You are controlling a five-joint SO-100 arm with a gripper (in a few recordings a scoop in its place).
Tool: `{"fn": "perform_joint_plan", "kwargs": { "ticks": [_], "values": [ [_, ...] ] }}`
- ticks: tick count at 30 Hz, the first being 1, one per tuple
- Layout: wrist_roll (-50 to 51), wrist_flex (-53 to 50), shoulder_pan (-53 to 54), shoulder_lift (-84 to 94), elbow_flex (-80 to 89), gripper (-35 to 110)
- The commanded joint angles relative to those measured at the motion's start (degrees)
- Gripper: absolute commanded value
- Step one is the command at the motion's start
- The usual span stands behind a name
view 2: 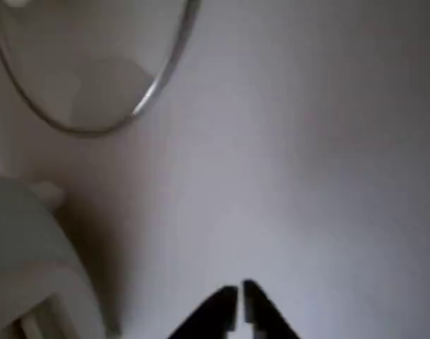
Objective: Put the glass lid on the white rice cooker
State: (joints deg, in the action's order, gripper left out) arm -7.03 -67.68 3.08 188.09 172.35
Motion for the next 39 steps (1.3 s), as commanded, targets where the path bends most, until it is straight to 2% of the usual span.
{"fn": "perform_joint_plan", "kwargs": {
  "ticks": [1, 25, 29, 33, 35, 39],
  "values": [
    [0.26, 1.41, 0.7, 0.35, -0.35, 0],
    [0.26, 1.41, 0.7, 0.35, -0.35, 0],
    [0.0, 1.41, 0.44, 0.35, -0.35, 4],
    [-0.09, 10.46, 3.52, 0.35, 2.11, 5],
    [-0.26, 18.63, 7.03, 0.26, 4.31, 5],
    [-0.26, 28.48, 14.59, 0.26, 4.31, 7]
  ]
}}
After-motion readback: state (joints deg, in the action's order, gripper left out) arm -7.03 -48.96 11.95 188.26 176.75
